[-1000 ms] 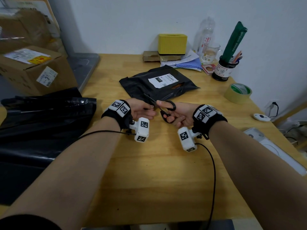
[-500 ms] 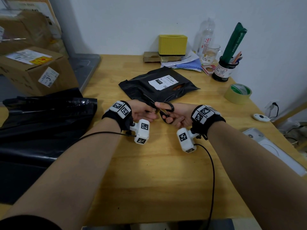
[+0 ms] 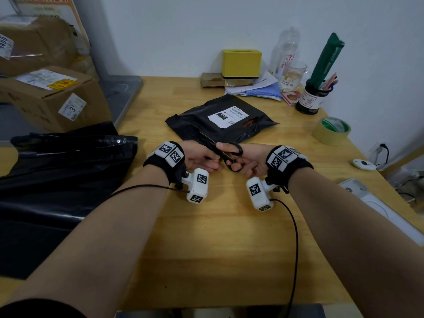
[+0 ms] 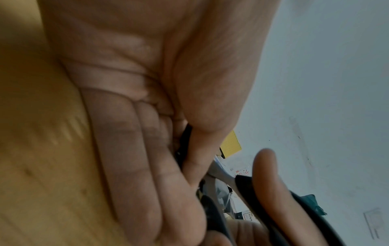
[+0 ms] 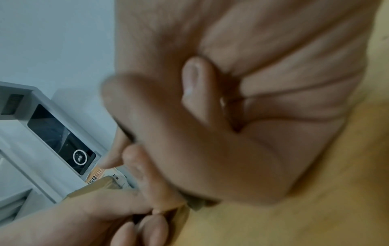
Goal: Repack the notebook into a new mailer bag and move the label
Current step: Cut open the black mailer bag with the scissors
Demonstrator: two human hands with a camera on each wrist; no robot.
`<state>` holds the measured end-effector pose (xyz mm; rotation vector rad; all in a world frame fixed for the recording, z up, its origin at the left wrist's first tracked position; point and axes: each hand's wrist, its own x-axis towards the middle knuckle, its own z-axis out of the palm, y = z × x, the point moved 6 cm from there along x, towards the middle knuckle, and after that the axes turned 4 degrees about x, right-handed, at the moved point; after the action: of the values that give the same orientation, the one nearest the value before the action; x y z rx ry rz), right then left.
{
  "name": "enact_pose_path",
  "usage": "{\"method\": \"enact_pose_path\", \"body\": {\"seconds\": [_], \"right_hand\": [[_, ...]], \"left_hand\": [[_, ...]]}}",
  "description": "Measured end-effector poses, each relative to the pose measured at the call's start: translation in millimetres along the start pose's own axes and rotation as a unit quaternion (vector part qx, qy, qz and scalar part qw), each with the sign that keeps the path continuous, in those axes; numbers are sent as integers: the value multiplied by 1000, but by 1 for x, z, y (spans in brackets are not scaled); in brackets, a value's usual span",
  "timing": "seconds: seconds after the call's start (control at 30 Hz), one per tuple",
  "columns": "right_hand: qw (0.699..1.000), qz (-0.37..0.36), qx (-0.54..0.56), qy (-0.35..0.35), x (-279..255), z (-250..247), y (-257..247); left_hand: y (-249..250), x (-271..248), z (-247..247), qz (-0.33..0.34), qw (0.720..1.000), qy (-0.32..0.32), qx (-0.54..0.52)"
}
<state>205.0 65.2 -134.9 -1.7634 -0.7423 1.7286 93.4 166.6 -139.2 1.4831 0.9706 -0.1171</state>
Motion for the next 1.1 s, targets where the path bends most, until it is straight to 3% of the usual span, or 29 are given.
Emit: {"method": "enact_pose_path", "body": {"seconds": [1.1], "right_hand": [[1000, 1, 4, -13, -3, 3, -2]], "left_hand": [[-1, -20, 16, -5, 999, -25, 46]]}}
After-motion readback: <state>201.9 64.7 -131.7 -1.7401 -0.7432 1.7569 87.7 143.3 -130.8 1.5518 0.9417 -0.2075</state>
